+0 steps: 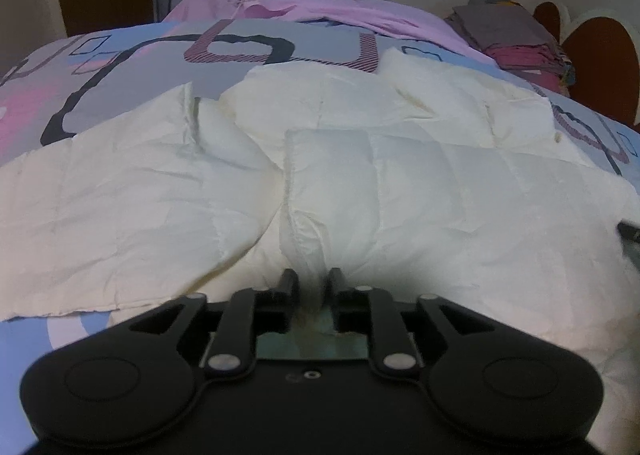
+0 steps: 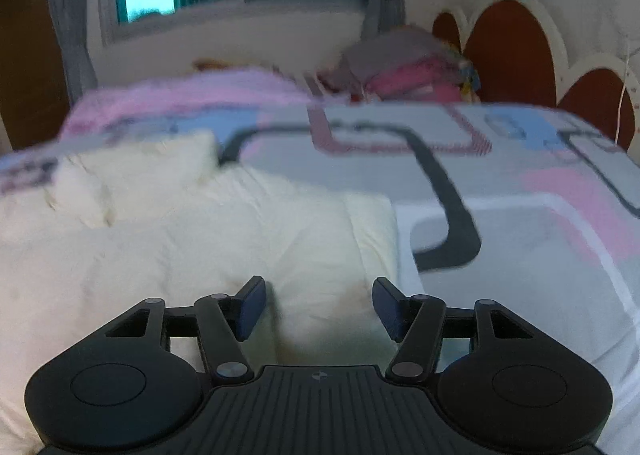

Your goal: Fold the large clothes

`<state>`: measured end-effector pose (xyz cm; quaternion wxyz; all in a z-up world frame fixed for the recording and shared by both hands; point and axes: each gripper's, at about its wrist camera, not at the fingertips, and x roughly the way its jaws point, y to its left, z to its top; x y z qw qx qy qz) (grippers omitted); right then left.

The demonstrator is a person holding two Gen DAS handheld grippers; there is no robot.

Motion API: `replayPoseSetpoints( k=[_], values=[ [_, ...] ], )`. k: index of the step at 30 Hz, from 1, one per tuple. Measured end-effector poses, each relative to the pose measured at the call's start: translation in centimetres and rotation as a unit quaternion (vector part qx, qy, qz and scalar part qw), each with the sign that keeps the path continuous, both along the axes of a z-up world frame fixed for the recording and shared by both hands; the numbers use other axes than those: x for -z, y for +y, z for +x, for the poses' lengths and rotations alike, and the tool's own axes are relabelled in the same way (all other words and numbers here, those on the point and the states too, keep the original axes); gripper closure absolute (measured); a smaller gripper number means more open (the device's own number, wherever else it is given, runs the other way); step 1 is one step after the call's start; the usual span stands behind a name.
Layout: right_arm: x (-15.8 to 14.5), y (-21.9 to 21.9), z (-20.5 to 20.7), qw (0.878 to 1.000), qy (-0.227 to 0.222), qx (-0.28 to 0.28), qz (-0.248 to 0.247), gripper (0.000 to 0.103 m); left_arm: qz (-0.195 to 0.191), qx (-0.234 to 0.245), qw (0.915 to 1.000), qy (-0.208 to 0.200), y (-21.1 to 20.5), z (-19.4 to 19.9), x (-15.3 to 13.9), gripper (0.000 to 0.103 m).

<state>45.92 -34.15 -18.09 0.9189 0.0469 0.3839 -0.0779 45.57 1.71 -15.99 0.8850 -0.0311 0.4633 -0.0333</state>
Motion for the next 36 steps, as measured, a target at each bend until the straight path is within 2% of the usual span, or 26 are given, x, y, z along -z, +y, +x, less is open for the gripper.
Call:
replayPoseSetpoints(
  k=[3, 5, 7, 10, 12, 13, 20, 23, 26, 31, 36],
  values=[
    [0.9, -0.8, 0.0, 1.0, 0.009, 0.001, 0.009, 0.044, 0.005, 0.001, 1.0, 0.003, -0.2, 0.2, 0.0, 0.072],
    [0.2, -0.8, 0.0, 1.0, 0.013, -0.001, 0.003, 0.044, 0.01, -0.003, 0.9999, 0.004, -0.3, 0.1, -0.1, 0.072],
    [-1.1, -0.4, -0.6, 1.0, -0.002, -0.001, 0.005, 0.044, 0.015, -0.007, 0.9999, 0.004, -0.4, 0.0, -0.2, 0.07],
    [-2.8, 0.9, -1.1, 0.999, -0.031, -0.018, 0.014, 0.044, 0.017, -0.013, 0.9998, 0.004, -0.2, -0.2, -0.5, 0.059],
    [-3.2, 2.3, -0.8, 0.998, -0.035, -0.036, 0.022, 0.044, 0.018, -0.019, 0.9997, 0.002, 0.0, -0.6, -0.8, 0.044],
    [-3.1, 2.9, -0.7, 0.998, -0.035, -0.042, 0.023, 0.044, 0.019, -0.021, 0.9996, -0.001, 0.1, -0.8, -1.1, 0.042],
    [0.7, 5.6, 0.6, 0.999, 0.006, -0.052, 0.004, 0.044, 0.018, -0.024, 0.9995, -0.01, 1.9, -2.3, -2.9, 0.042],
    [0.2, 5.8, 0.7, 0.999, 0.018, -0.047, -0.004, 0.044, 0.013, -0.036, 0.9992, -0.012, 3.5, -2.9, -3.6, 0.041],
    [-1.8, 7.2, -0.2, 0.998, -0.006, -0.058, 0.018, 0.044, 0.003, -0.054, 0.9985, -0.01, 5.6, -3.6, -4.1, 0.039],
    [-3.6, 13.4, -1.8, 0.991, -0.027, -0.129, 0.035, 0.044, -0.003, -0.097, 0.9952, -0.008, 10.4, -5.0, -4.3, 0.037],
    [-3.2, 19.5, -2.0, 0.982, -0.02, -0.181, 0.045, 0.044, -0.004, -0.153, 0.9882, 0.001, 15.9, -6.1, -4.0, 0.037]
  ],
)
